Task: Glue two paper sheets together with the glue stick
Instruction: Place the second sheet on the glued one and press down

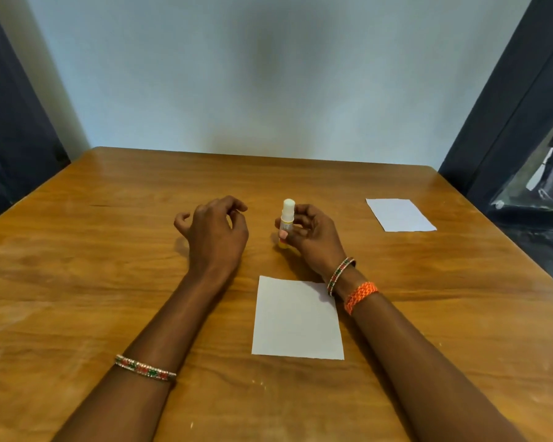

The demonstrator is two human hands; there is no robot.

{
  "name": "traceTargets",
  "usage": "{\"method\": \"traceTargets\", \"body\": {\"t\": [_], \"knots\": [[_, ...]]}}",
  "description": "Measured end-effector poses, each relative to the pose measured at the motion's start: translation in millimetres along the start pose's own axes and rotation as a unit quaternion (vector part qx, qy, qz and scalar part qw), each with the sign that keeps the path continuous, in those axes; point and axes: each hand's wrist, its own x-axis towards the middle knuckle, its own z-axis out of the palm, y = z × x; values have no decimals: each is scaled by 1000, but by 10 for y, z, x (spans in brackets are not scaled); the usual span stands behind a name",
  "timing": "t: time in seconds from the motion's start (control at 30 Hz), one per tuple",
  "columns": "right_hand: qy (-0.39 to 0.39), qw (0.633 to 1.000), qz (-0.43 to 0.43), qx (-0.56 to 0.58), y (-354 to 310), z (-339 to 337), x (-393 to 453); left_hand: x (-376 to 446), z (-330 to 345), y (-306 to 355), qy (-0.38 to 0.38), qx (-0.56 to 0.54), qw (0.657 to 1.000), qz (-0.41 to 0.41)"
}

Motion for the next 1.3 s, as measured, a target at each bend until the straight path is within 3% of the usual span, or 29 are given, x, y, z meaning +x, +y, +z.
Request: {"method": "traceTargets", "body": {"t": [0.23,0.3,0.37,0.43,0.57,0.63,0.77,0.9,1.03,1.17,1.3], "knots": [[-15,994,-26,-102,-112,-134,-58,-79,-46,89,15,-15,998,54],[96,983,-68,-142,-193,-391,-15,-100,-95,97,-18,-78,990,117],[259,942,-86,-194,-200,-762,67,-140,-133,158,-68,-120,968,210],[338,895,-14,-290,-81,-1151,154,-210,-141,288,-107,-146,946,268],[292,819,183,-458,253,-1676,239,-297,1,680,-221,-199,921,250],[261,808,233,-474,319,-1776,268,-297,124,865,-259,-205,911,247],[195,791,258,-520,446,-1863,352,-247,436,1061,-281,-202,906,243],[214,779,240,-539,418,-1829,344,-208,679,1116,-238,-201,929,200],[263,780,210,-527,379,-1718,318,-241,744,1163,-189,-234,943,143],[358,853,128,-357,185,-1610,189,-236,690,1185,-221,-273,933,80],[338,926,32,-167,-250,-1365,-158,-220,549,1242,-293,-316,902,8]]}}
